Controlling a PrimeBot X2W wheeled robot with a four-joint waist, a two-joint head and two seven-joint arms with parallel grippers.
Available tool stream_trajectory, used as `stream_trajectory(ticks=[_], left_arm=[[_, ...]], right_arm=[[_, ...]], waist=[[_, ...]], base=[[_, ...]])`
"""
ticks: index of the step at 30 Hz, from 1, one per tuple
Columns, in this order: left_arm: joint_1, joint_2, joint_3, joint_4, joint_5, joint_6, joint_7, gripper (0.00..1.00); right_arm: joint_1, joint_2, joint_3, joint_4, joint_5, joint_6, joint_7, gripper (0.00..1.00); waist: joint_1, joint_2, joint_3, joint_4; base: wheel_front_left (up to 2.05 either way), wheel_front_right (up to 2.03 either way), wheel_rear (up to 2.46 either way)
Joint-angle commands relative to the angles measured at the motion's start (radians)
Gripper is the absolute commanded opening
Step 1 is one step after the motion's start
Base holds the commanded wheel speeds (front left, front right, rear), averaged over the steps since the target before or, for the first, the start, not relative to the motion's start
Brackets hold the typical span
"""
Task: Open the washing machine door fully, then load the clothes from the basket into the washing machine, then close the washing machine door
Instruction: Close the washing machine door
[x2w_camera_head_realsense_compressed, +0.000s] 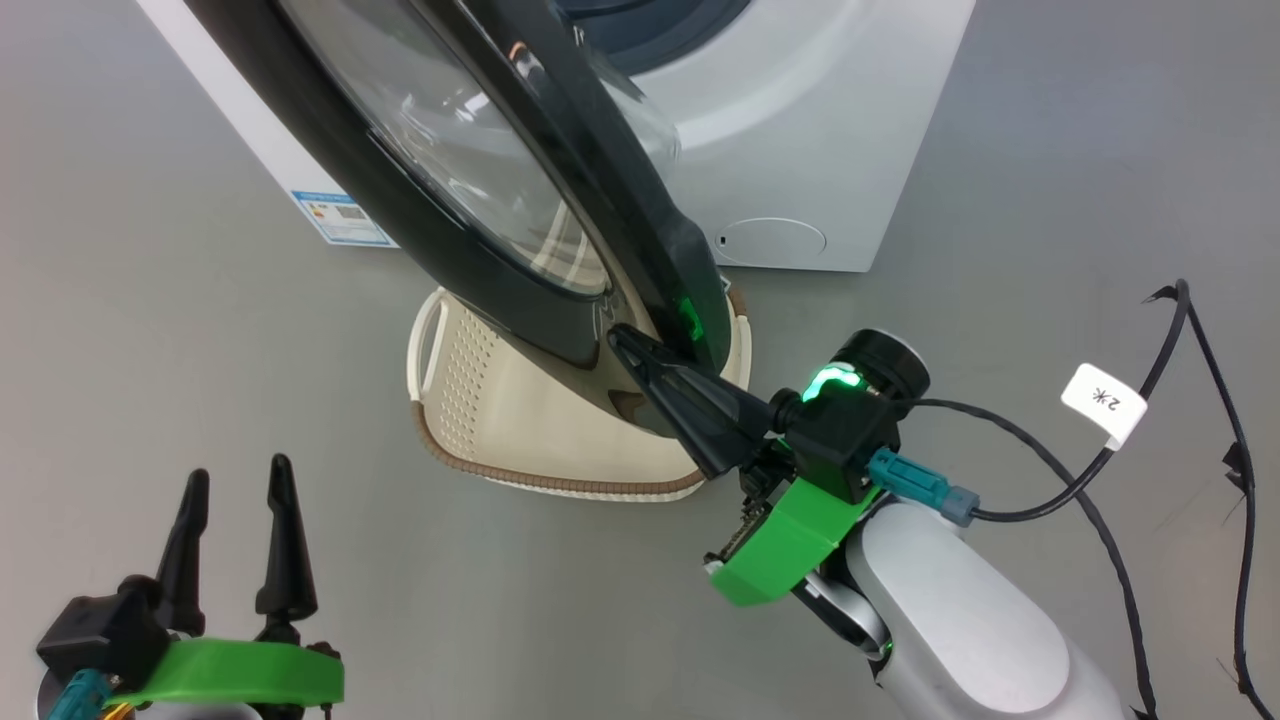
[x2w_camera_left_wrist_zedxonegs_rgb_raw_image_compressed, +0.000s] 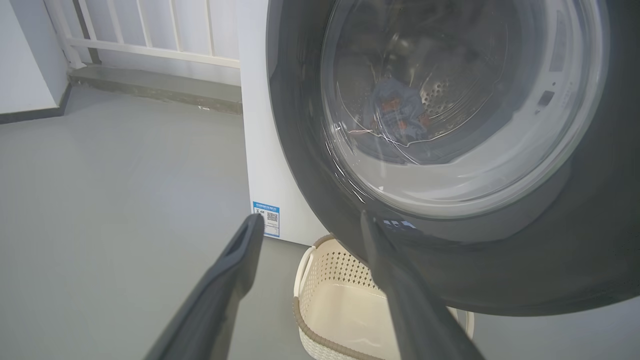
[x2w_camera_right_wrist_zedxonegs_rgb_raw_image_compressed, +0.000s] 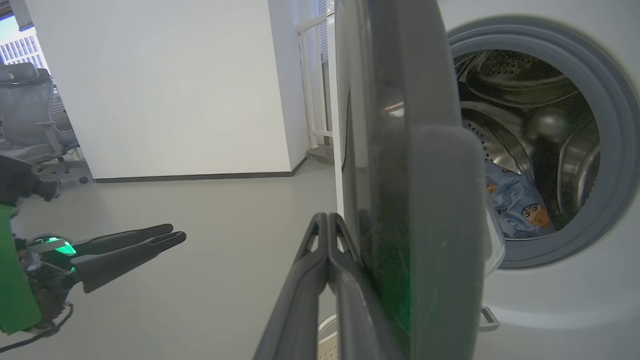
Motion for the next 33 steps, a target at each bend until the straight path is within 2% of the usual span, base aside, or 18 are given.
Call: stream_trajectory(ticks=[1,33], left_arm=[[-0.023,0.014,0.037,-0.028,-0.004,-0.002,-0.006,1.0],[-0.032,0.014,0.072,-0.04,0.014,-0.019,-0.006,1.0]], right_arm=[[-0.014,0.023,0.003,-0.024,-0.009,0.001,-0.005,0.0],[-0.149,0.005,-0.093,-0.004,-0.038,0.001,-0.005,0.0]], waist=[[0.0001,-0.0001,0.003,-0.003],[0.0001,-0.0001,0.095,-0.051]], base=[[0.0,0.0,0.0],[0.0,0.0,0.0]])
